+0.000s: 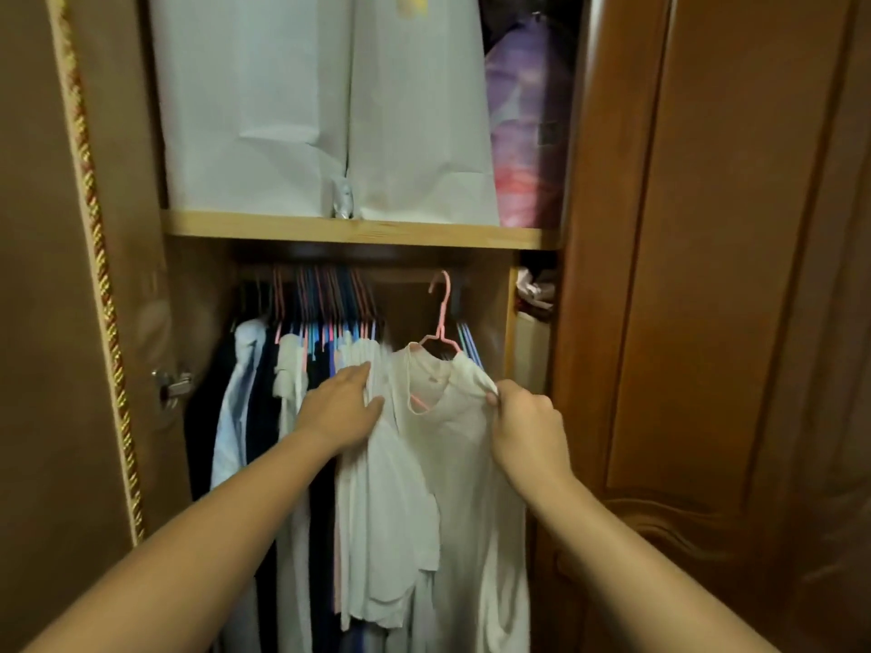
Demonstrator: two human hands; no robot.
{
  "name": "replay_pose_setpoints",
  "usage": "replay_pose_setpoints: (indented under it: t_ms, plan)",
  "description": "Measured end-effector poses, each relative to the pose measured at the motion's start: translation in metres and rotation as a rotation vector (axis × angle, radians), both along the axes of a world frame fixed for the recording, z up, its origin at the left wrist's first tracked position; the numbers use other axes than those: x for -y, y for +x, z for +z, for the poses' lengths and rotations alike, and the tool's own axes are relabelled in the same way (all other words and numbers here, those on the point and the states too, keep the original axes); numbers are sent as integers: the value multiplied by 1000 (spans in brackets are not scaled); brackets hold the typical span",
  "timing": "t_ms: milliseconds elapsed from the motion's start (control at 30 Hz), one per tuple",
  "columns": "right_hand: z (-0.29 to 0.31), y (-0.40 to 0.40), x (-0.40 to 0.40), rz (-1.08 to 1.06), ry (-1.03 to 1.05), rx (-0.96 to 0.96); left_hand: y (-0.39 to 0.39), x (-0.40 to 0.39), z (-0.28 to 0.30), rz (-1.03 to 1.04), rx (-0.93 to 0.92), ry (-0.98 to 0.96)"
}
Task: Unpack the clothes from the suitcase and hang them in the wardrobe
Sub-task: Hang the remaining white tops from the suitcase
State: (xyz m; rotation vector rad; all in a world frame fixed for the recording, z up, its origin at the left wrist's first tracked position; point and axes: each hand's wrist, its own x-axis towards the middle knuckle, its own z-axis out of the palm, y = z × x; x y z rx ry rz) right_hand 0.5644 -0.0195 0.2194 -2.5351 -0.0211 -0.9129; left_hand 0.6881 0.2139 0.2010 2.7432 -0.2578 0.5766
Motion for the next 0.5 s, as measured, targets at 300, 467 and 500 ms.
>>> replay_pose_setpoints:
  t_ms: [300,467,500]
  plan:
    - [22,131,-48,-60,129,20,7,-25,25,-53,-53,53]
    - [27,170,-63,-80,-25,-115,9,-22,21,-37,-28,71]
    - [26,174,-63,-82,-64,-150,10,-22,20,-34,-10,65]
